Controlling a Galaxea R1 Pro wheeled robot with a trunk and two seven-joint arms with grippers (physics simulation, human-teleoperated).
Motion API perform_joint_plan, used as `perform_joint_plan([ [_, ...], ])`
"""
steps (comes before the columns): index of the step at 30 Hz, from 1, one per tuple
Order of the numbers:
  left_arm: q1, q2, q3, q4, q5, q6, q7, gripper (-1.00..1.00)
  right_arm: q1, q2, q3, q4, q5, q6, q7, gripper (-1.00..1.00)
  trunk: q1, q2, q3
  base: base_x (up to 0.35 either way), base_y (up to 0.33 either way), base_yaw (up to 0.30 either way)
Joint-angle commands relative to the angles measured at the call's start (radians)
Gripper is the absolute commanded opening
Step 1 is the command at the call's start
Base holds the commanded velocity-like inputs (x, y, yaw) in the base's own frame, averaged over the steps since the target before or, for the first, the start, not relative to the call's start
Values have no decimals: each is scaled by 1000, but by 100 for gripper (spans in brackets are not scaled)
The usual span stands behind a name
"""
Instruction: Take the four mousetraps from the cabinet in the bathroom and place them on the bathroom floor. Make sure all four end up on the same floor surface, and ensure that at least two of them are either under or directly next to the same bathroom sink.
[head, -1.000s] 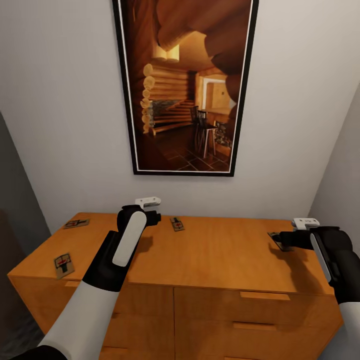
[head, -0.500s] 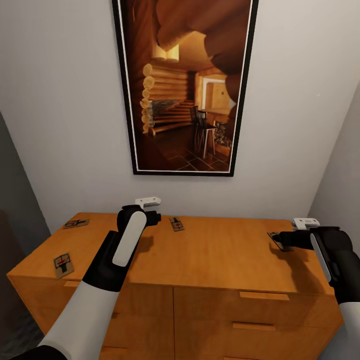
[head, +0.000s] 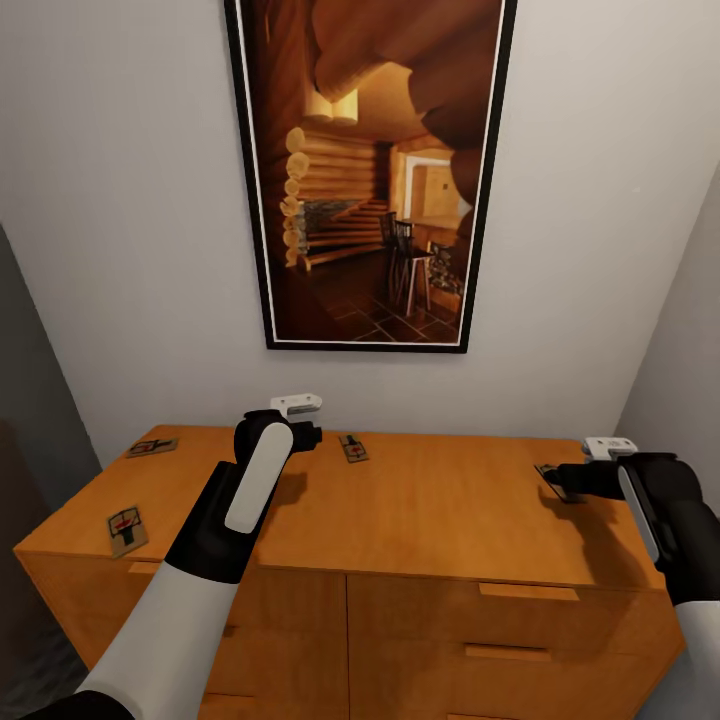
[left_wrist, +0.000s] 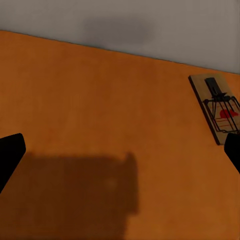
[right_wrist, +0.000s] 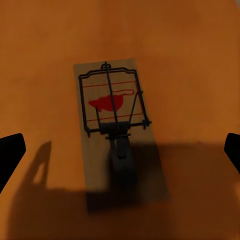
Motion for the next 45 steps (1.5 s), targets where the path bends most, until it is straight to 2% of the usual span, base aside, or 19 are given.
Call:
perform_joint_plan([
  [1, -1, 0, -1, -1, 9, 3, 10, 100, -6, 1, 0, 9, 6, 4, 6, 100, 0, -1, -1, 0, 0, 0],
  [6, -1, 0, -1, -1, 10, 3, 10, 100, -37, 4, 0, 80, 7, 4, 7, 100, 0, -1, -1, 0, 0, 0],
  [14, -1, 0, -1, -1, 10, 3, 10, 100, -55, 5, 0, 133, 10, 4, 8, 100, 0, -1, -1, 0, 0, 0],
  [45, 0, 0, -2, -1, 10, 3, 10, 100, -60, 8, 4, 145, 19, 4, 10, 100, 0, -1, -1, 0, 0, 0],
])
